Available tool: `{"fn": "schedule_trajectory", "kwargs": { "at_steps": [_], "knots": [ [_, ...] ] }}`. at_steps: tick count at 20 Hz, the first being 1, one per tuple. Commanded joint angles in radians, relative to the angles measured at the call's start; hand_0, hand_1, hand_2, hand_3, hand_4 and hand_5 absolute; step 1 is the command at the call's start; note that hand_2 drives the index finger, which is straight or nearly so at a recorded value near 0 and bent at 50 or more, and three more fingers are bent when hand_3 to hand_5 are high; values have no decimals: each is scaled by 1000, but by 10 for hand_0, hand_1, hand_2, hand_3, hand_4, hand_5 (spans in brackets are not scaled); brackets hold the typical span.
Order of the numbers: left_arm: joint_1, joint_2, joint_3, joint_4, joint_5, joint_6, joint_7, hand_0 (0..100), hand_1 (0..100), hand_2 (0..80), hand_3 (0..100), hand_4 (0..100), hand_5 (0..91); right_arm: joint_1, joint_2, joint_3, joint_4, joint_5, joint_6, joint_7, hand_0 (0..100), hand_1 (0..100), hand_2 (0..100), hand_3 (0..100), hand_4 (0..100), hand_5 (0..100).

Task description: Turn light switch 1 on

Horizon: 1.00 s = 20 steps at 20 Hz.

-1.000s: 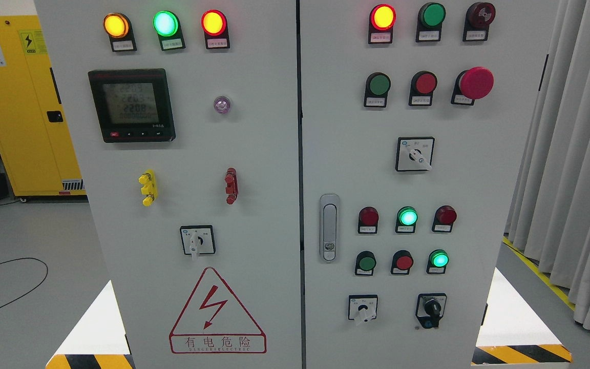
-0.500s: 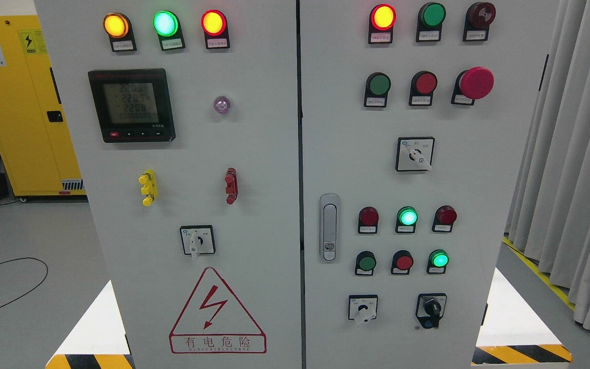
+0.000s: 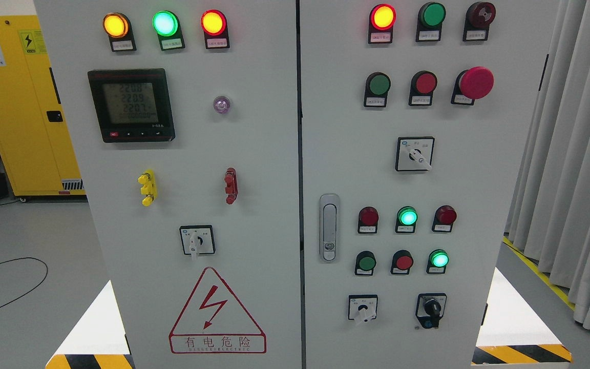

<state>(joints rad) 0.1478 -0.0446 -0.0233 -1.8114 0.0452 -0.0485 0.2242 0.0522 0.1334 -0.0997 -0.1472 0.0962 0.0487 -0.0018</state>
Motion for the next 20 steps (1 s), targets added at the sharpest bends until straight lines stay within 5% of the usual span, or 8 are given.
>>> {"fn": "schedule_trajectory", "kwargs": {
  "at_steps": [1, 9, 20],
  "knots": [
    [-83, -24, -55, -178, -37, 109, 52, 154, 628, 565, 885, 833, 745, 0, 0, 0, 0, 0, 0, 0, 0, 500, 40, 0, 0, 0],
    [-267, -63, -67, -177, -110, 315, 109, 172, 639, 569, 887, 839, 760, 0, 0, 0, 0, 0, 0, 0, 0, 500, 40, 0, 0, 0],
    [-364, -80, -78, -175, -159, 414, 167, 187, 674, 560, 892, 842, 769, 0, 0, 0, 0, 0, 0, 0, 0, 500, 40, 0, 0, 0]
  ]
}}
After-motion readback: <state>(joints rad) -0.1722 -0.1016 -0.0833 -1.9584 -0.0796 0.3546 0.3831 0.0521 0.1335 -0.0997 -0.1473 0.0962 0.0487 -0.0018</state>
